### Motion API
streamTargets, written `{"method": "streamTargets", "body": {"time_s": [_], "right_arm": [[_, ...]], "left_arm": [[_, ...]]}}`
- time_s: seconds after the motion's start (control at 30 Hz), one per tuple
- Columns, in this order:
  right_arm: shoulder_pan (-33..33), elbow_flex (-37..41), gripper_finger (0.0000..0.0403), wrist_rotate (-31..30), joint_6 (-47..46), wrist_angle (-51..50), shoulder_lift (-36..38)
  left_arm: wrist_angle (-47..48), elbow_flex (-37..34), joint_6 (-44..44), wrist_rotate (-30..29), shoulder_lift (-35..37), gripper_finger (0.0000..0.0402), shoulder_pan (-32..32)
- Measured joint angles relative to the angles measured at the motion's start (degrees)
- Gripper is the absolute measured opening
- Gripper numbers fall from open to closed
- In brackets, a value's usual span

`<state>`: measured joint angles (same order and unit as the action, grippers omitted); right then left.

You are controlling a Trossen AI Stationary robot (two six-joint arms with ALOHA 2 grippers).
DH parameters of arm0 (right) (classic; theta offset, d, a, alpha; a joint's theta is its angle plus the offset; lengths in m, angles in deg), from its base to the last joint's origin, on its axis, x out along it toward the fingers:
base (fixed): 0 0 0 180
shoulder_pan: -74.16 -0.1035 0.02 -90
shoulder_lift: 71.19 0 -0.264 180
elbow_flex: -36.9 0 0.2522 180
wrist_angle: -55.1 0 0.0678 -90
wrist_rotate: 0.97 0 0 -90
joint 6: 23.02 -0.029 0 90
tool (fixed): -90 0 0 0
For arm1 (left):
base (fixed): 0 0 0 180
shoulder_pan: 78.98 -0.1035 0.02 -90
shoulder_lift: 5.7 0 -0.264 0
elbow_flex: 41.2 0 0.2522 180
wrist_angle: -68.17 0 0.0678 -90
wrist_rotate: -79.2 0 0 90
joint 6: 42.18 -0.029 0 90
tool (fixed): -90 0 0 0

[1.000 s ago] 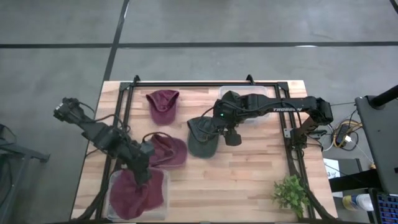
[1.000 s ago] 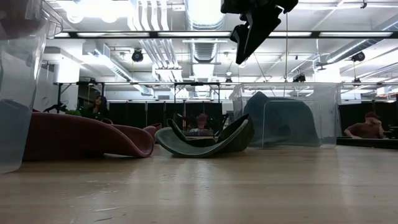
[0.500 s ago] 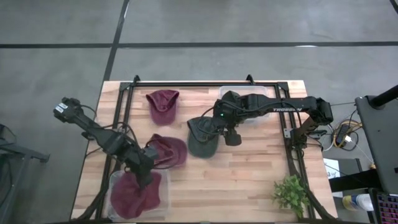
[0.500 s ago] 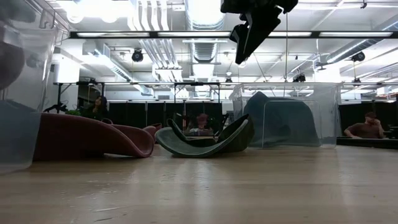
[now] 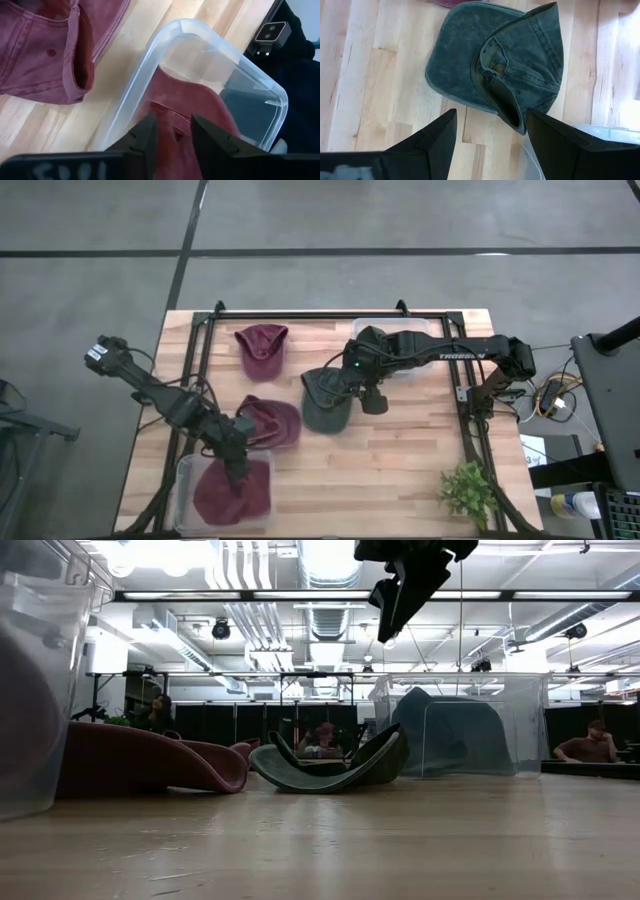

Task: Pick & Place hat
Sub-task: Put the bottom dark red cap into the bottom transparent bin

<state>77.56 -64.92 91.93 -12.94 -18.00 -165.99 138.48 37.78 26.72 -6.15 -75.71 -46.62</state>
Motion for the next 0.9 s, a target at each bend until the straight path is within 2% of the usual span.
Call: {"method": "streamTargets", "body": {"time_s": [0.27,0.6,0.77,0.9], "right_arm": [[0.0,0.0,0.0228,0.0,0.0,0.2,0.0],[0.0,0.0,0.0228,0.1,-0.9,0.4,0.0],[0.0,0.2,0.0228,0.1,-1.0,1.7,0.0],[0.0,0.2,0.0228,0.1,0.3,2.5,-0.1]], "left_arm": [[1.1,0.0,-0.6,0.1,3.2,0.0151,-0.3],[1.3,0.0,-8.6,-12.5,9.3,0.0151,-2.7],[2.0,0.0,-13.8,-21.0,11.3,0.0151,-5.8],[2.6,0.0,-19.3,-21.6,11.7,0.0151,-10.6]]}}
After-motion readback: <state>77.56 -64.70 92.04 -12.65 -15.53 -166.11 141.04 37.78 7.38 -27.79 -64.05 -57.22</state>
